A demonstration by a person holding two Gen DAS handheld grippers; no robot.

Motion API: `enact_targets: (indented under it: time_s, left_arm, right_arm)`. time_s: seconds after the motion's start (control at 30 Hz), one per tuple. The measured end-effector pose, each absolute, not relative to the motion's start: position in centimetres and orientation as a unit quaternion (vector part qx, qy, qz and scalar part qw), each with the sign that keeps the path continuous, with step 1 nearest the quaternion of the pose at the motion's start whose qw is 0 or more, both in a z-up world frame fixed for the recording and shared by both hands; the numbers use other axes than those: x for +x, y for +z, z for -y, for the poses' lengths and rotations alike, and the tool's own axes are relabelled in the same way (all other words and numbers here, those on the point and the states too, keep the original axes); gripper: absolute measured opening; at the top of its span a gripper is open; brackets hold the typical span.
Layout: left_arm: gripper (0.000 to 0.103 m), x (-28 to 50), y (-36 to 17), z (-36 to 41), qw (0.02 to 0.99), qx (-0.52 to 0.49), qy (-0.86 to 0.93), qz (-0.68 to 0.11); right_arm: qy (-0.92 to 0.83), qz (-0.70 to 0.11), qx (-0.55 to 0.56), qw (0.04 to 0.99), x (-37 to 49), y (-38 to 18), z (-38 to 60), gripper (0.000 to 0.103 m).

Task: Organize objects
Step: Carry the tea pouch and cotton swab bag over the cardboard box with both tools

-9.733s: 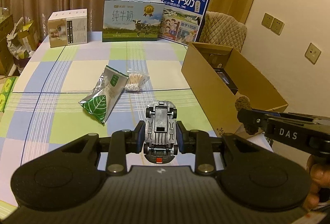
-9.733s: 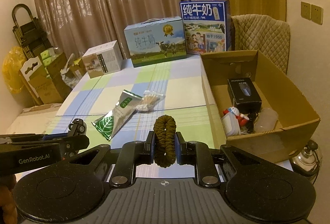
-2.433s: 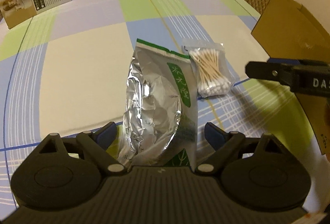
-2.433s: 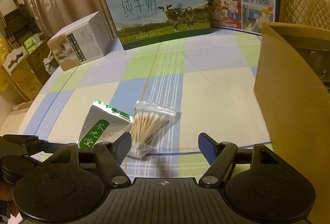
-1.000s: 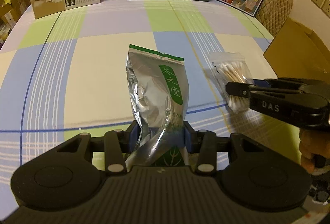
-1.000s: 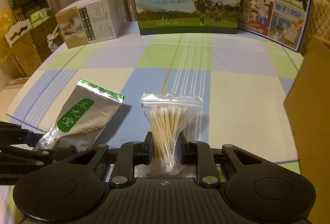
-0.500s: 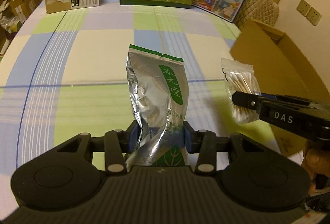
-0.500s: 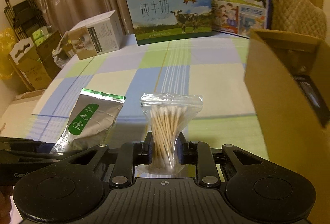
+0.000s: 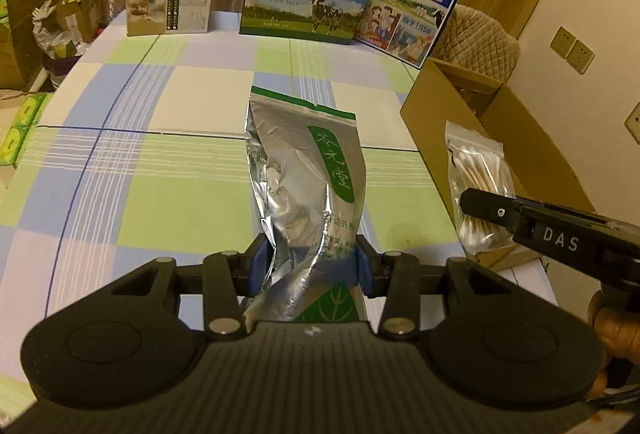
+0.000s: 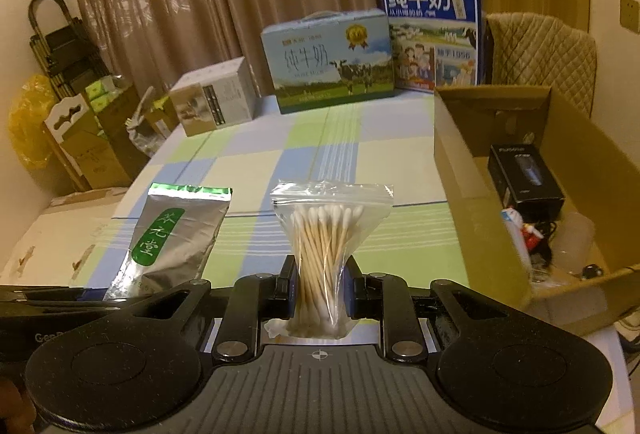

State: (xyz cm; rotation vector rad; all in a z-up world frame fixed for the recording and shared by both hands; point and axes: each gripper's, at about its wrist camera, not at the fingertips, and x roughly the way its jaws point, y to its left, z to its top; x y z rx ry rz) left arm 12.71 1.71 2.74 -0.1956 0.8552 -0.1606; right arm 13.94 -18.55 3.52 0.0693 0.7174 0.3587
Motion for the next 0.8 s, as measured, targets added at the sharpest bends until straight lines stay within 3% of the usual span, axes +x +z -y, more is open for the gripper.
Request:
enact_targets:
  time_s: [0.8]
  left_arm:
    - [0.038,7.8,5.8,1.0,0.912,-0.094,-0.093,-0.389]
  right_arm:
    - [0.168,-0.325,0.028,0.930,9.3,6.2,21.9,0.019]
